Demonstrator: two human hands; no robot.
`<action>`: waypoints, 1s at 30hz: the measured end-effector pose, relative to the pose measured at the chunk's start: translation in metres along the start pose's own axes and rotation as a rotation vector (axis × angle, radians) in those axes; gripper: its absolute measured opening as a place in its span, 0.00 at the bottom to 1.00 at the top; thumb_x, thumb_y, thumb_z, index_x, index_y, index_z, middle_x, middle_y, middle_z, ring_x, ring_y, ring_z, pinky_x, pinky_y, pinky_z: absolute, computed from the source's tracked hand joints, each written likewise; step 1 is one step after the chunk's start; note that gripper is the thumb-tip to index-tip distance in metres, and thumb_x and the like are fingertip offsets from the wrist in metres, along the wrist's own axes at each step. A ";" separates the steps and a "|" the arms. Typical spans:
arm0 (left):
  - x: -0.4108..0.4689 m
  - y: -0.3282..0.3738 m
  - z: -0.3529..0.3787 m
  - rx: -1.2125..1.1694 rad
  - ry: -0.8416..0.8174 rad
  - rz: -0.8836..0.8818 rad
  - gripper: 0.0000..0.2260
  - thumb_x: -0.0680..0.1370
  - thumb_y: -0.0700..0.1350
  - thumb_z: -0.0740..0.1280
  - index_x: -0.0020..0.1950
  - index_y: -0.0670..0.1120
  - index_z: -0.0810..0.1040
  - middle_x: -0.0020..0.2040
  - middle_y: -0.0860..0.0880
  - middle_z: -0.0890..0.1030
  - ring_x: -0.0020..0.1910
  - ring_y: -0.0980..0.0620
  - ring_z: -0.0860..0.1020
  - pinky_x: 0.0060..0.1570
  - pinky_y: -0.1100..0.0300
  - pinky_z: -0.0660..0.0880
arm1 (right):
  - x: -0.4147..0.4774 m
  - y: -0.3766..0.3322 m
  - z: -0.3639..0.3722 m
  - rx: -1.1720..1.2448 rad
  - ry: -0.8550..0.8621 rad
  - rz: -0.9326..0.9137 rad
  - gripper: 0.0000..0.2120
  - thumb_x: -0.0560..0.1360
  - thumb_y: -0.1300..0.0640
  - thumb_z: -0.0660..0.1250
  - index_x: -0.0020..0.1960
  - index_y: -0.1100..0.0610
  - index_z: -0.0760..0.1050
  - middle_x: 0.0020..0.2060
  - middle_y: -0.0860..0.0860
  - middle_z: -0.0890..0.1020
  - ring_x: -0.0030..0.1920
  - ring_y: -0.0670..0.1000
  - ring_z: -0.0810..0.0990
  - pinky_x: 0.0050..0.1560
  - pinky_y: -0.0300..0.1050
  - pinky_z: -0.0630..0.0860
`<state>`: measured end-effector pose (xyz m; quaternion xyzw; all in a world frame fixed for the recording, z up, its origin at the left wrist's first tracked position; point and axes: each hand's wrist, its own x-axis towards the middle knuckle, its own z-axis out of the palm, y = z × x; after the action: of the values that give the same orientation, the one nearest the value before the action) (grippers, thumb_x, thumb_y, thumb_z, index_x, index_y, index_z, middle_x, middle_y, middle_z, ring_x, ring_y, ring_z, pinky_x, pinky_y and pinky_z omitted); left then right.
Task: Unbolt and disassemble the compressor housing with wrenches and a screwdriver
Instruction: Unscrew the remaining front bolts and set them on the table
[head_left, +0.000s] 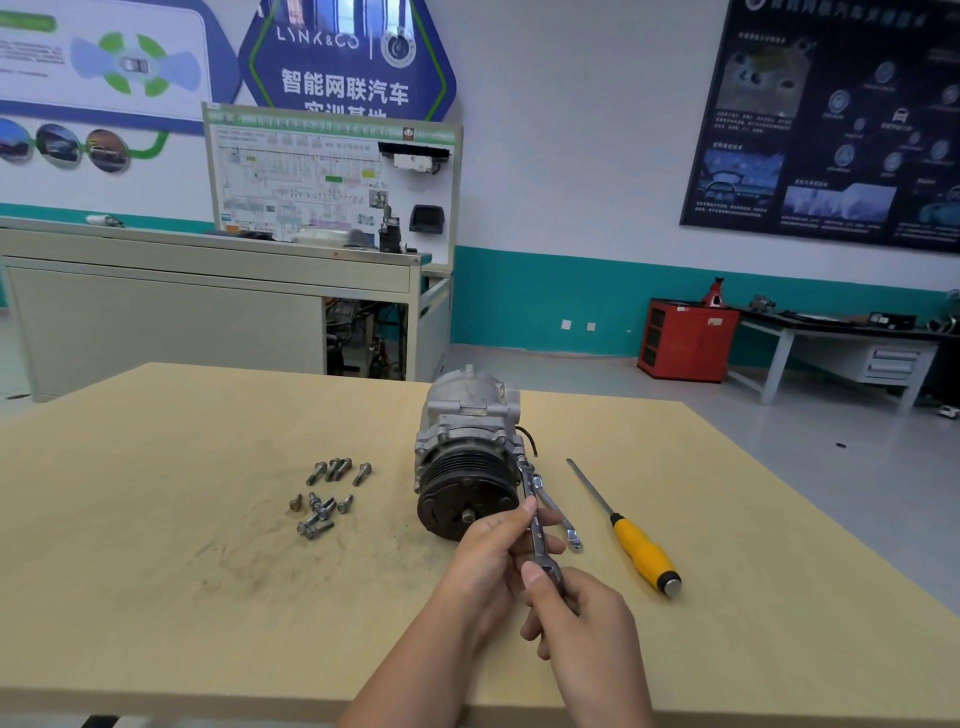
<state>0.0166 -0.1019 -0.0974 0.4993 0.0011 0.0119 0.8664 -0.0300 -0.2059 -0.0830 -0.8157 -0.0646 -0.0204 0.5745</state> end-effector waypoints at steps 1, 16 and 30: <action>0.000 0.000 0.000 -0.018 0.008 -0.007 0.13 0.71 0.51 0.67 0.38 0.43 0.85 0.32 0.45 0.80 0.27 0.52 0.76 0.30 0.62 0.75 | 0.000 0.000 0.001 0.024 -0.005 0.006 0.15 0.76 0.49 0.64 0.34 0.54 0.77 0.23 0.49 0.78 0.23 0.42 0.72 0.26 0.31 0.69; 0.006 -0.007 -0.002 0.126 0.083 -0.015 0.13 0.78 0.48 0.65 0.40 0.40 0.81 0.25 0.46 0.76 0.22 0.54 0.70 0.23 0.66 0.66 | -0.004 0.017 0.016 -0.406 0.070 -0.143 0.06 0.75 0.50 0.63 0.41 0.48 0.77 0.31 0.45 0.77 0.34 0.42 0.73 0.35 0.30 0.67; 0.005 -0.008 0.005 0.306 0.027 0.104 0.20 0.82 0.47 0.59 0.34 0.46 0.82 0.28 0.50 0.79 0.25 0.57 0.74 0.30 0.68 0.72 | 0.004 0.017 -0.016 -0.340 0.250 -0.304 0.07 0.73 0.58 0.69 0.50 0.52 0.83 0.31 0.49 0.79 0.34 0.51 0.78 0.36 0.40 0.71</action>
<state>0.0215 -0.1098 -0.1015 0.6245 -0.0114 0.0629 0.7784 -0.0234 -0.2258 -0.0929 -0.8726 -0.1105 -0.2177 0.4230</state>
